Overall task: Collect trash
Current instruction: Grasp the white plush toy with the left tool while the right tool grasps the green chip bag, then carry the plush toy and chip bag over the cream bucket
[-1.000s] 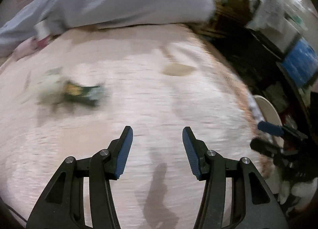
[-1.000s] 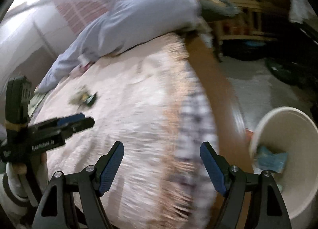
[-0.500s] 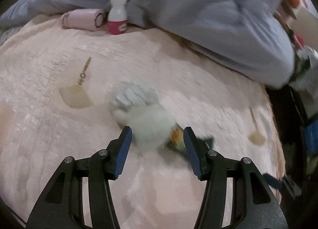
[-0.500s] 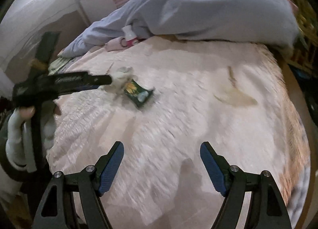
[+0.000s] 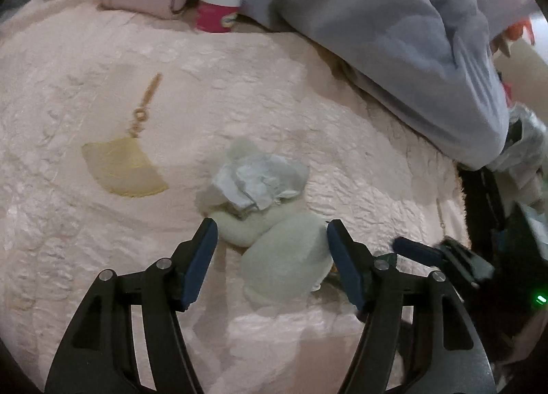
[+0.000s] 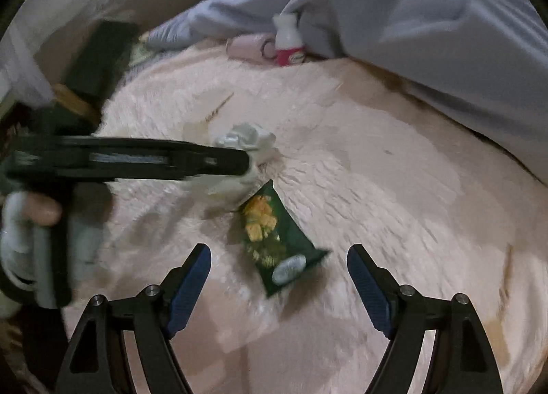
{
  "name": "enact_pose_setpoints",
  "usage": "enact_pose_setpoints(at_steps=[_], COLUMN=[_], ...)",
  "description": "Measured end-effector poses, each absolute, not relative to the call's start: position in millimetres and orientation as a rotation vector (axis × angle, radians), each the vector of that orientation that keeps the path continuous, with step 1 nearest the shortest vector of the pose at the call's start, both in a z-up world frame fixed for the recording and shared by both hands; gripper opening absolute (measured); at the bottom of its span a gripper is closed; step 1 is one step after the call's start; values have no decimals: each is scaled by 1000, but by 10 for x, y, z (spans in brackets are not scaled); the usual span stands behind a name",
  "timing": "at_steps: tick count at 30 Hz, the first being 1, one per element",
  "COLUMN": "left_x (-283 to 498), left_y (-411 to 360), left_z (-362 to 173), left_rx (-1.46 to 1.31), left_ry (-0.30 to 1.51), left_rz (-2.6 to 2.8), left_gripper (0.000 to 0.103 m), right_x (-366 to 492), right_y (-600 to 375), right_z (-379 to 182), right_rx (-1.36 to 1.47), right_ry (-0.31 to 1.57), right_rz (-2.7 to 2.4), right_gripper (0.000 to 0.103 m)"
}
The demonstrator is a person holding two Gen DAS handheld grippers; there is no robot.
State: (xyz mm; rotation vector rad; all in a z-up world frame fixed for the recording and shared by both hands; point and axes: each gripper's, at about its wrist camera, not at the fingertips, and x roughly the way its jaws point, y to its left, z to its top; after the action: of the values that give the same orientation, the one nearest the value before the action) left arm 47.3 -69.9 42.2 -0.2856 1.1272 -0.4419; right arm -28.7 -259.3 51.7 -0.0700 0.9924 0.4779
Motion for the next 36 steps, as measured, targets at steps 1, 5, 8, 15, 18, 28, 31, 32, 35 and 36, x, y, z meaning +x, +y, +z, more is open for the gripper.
enact_pose_setpoints(at_steps=[1, 5, 8, 15, 18, 28, 31, 32, 35, 36], left_x=[473, 438, 378, 244, 136, -601, -870, -978, -1194, -1258], left_y=[-663, -664, -755, -1161, -1264, -1516, -1686, -1767, -1930, -1968], left_z=[427, 417, 404, 295, 317, 682, 765, 793, 878, 892], left_rx=[-289, -303, -303, -196, -164, -116, -78, -61, -21, -12], left_ry=[1126, 1137, 1139, 1140, 1114, 1041, 1024, 1017, 999, 993], left_rz=[-448, -468, -475, -460, -454, -546, -584, -600, -638, -645], left_gripper=[66, 67, 70, 70, 46, 46, 46, 46, 46, 46], right_x=[-231, -65, -37, -463, -777, -1651, -1863, -1942, -2135, -2198], right_y=[-2564, -2463, -2413, -2854, -3100, -3432, -3517, -3551, -3634, -3664], right_z=[470, 316, 283, 504, 610, 836, 893, 915, 965, 984], right_rx=[-78, -90, -120, -21, 24, 99, 124, 129, 128, 130], right_ry=[1004, 1031, 1019, 982, 955, 906, 891, 889, 883, 881], right_rz=[480, 477, 442, 343, 311, 245, 218, 208, 173, 164], right_gripper=[80, 79, 47, 35, 34, 34, 35, 34, 35, 35])
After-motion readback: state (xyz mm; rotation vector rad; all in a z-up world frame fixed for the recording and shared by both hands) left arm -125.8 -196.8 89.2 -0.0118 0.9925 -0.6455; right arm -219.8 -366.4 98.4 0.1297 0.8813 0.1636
